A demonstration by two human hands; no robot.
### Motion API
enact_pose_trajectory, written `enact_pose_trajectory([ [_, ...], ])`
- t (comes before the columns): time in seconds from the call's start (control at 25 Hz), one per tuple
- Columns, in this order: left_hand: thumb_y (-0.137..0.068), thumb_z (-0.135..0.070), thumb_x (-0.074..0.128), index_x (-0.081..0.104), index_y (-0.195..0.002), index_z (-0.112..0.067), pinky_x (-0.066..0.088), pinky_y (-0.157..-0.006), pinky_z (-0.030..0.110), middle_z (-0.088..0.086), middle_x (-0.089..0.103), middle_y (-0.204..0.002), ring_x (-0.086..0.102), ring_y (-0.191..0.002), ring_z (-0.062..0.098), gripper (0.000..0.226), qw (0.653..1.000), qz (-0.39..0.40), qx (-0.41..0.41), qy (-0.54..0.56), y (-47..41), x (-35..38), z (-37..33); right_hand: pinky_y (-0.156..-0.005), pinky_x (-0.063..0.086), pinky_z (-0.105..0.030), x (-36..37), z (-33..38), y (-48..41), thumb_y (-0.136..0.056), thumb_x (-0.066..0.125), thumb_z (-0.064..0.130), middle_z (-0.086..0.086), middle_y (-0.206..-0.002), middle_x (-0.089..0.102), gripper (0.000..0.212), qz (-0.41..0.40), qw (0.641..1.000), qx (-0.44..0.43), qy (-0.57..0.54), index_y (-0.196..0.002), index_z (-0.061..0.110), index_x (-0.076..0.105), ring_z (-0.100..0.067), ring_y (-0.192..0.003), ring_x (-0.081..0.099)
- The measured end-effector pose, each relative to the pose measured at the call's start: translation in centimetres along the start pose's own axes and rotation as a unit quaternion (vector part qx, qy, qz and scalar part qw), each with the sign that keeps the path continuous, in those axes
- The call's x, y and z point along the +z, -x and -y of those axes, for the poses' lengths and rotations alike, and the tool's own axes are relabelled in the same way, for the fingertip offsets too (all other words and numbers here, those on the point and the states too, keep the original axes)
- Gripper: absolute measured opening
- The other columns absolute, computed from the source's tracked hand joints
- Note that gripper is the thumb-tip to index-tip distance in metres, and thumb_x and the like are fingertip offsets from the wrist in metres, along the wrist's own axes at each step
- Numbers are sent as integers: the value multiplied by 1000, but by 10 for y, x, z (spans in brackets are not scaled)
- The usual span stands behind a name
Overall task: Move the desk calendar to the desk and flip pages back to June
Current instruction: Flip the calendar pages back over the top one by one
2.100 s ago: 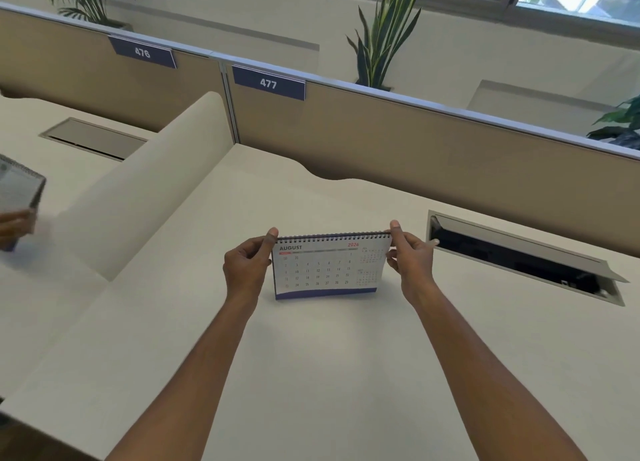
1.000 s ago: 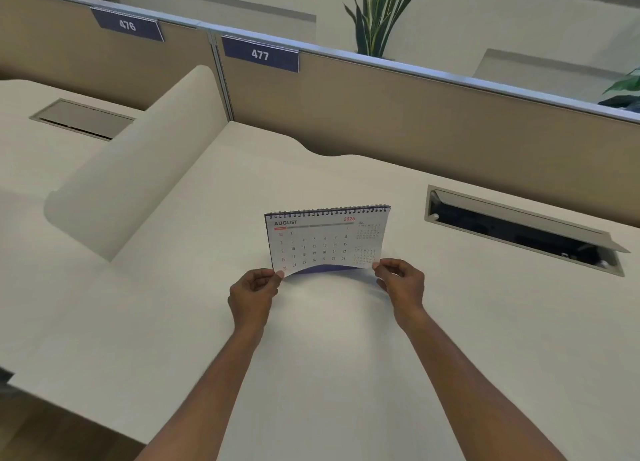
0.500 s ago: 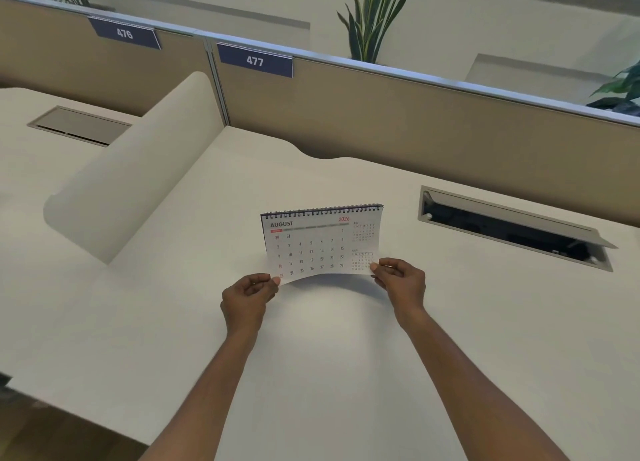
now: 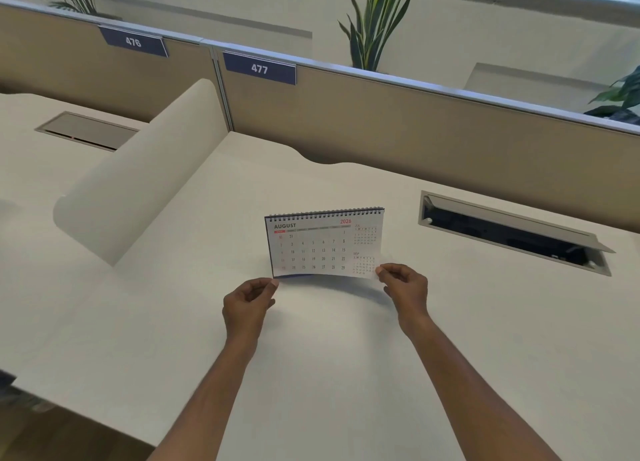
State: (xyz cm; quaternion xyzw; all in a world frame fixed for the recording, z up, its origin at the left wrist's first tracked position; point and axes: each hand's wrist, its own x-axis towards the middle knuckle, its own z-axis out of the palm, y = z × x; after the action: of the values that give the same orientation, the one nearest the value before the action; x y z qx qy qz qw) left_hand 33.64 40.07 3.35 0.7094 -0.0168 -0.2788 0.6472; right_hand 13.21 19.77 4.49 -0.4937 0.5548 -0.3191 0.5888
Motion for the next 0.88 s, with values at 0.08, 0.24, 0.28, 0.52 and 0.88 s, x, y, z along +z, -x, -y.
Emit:
enact_pose_trajectory([
  [0.08,-85,-13,85,81,-93,-12,65,-88,46,5,81,-79,77,-79,15,9,1000,24,-1,17,1,0,0,-84,58,-38,-1,2,3,-84,82,13,-8,-92,79,11,25,999,6,-24,-94,13,77,-23,-86,72],
  [0.24,-85,-23,85,78,-100,-21,63,-91,46,2,80,-89,74,-82,14,17,1000,-19,6,-8,1,2,0,-87,62,-39,0,5,7,-86,80,10,-11,-101,80,15,79,995,12,-61,-100,5,76,-27,-97,75],
  [0.28,-85,-27,85,75,-104,-23,62,-92,46,-1,79,-95,74,-85,13,21,999,-29,9,-20,1,2,0,-88,62,-41,-1,6,8,-88,78,8,-14,-103,79,15,91,993,15,-73,-100,1,74,-30,-101,75],
  [0.52,-89,-35,81,71,-116,-21,61,-86,37,-1,79,-110,74,-104,14,32,1000,9,-13,8,-2,-4,-3,-75,59,-33,-8,16,12,-95,66,15,-12,-107,79,12,137,982,41,-122,-107,11,68,-25,-95,73],
  [0.88,-90,-18,80,79,-110,-13,61,-65,27,12,83,-103,80,-90,24,20,988,116,-10,102,-5,-14,-32,-85,54,-38,-11,45,14,-96,60,40,-13,-113,76,34,181,970,36,-160,-111,14,77,-24,-101,71],
])
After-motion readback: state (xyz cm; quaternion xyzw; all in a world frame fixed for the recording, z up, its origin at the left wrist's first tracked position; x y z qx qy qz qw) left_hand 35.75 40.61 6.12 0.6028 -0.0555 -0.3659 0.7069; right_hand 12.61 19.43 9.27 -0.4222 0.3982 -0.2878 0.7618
